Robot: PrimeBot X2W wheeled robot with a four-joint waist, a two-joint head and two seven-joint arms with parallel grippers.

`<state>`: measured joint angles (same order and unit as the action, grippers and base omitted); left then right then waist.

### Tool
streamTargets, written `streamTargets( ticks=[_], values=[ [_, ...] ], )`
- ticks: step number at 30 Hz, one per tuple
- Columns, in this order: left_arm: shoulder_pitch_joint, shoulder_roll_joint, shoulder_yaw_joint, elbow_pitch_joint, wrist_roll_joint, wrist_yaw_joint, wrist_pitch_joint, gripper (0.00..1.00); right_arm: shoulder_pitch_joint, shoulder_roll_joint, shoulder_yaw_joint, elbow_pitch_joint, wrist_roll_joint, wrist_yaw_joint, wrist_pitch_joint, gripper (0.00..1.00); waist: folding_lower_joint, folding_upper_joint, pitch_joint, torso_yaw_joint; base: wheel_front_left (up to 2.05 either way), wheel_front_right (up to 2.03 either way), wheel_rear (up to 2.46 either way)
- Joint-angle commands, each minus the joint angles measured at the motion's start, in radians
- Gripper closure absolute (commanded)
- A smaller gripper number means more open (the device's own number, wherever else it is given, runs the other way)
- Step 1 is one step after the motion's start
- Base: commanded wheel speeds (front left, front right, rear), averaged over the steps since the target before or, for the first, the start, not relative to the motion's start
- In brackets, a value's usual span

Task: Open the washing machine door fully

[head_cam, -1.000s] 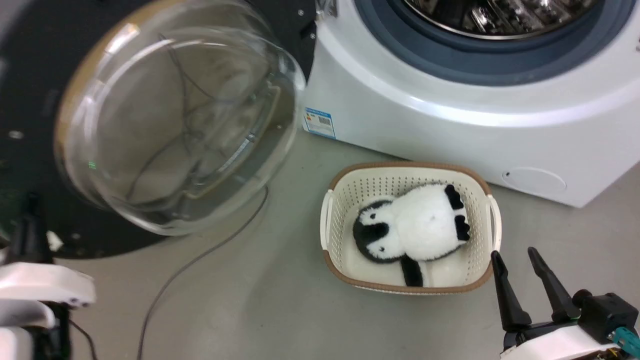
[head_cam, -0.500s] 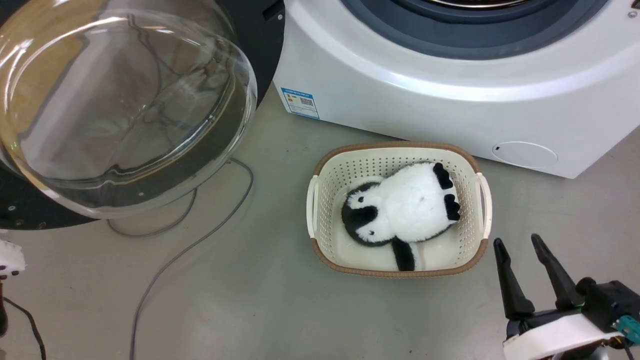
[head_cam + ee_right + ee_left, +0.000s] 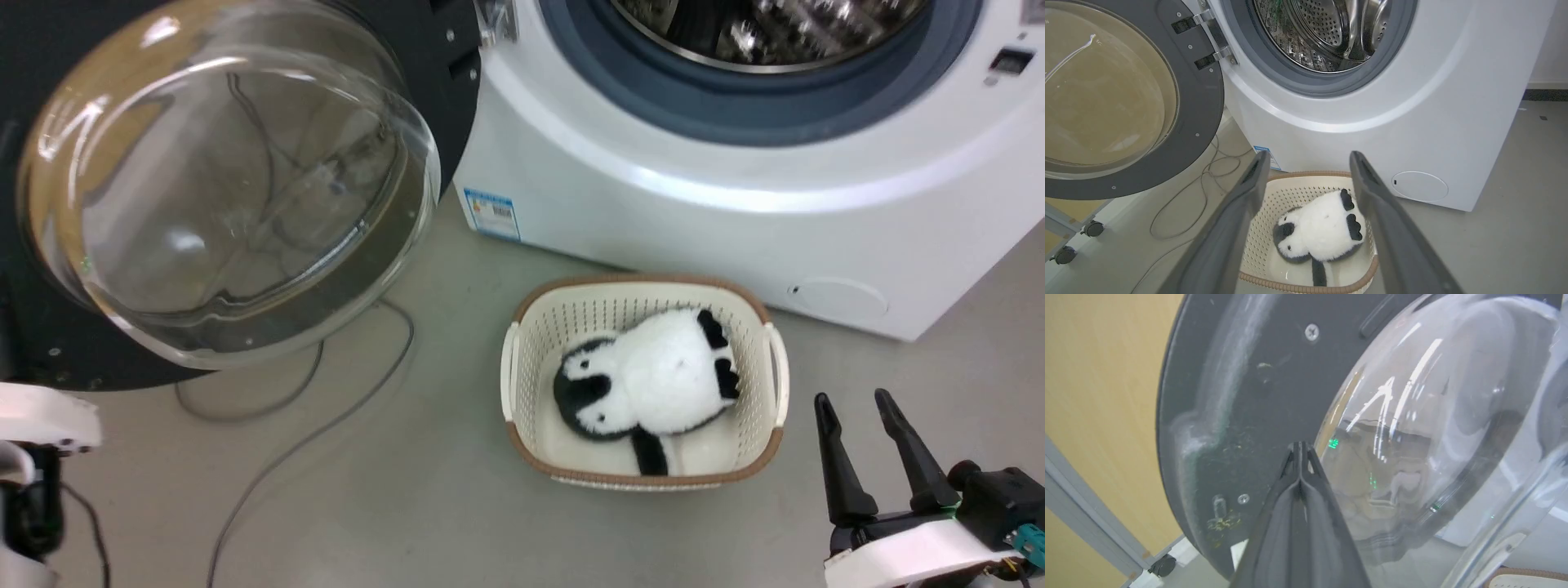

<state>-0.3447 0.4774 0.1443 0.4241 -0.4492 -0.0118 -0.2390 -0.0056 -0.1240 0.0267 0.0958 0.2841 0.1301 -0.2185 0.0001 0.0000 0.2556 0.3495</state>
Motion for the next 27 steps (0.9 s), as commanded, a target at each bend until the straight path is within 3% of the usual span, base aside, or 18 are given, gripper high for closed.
streamTargets(
  ticks=[1, 16, 27],
  values=[
    [0.027, -0.017, -0.016, -0.034, 0.015, -0.001, -0.008, 1.00, 0.008, 0.003, -0.004, 0.002, 0.012, 0.001, -0.012, 0.00, -0.0001, 0.0000, -0.043, -0.001, 0.00, 0.00, 0.00],
    [0.255, -0.158, -0.163, -0.395, 0.063, 0.043, 0.019, 1.00, 0.037, 0.000, -0.022, -0.104, -0.013, 0.001, -0.041, 0.00, -0.0001, 0.0000, -0.186, -0.108, 0.00, 0.00, 0.00],
    [0.358, -0.225, -0.249, -0.489, 0.089, 0.080, 0.043, 1.00, 0.063, 0.028, -0.011, -0.166, -0.065, 0.001, -0.043, 0.00, -0.0001, 0.0000, -0.205, -0.225, 0.00, 0.00, 0.00]
  ],
)
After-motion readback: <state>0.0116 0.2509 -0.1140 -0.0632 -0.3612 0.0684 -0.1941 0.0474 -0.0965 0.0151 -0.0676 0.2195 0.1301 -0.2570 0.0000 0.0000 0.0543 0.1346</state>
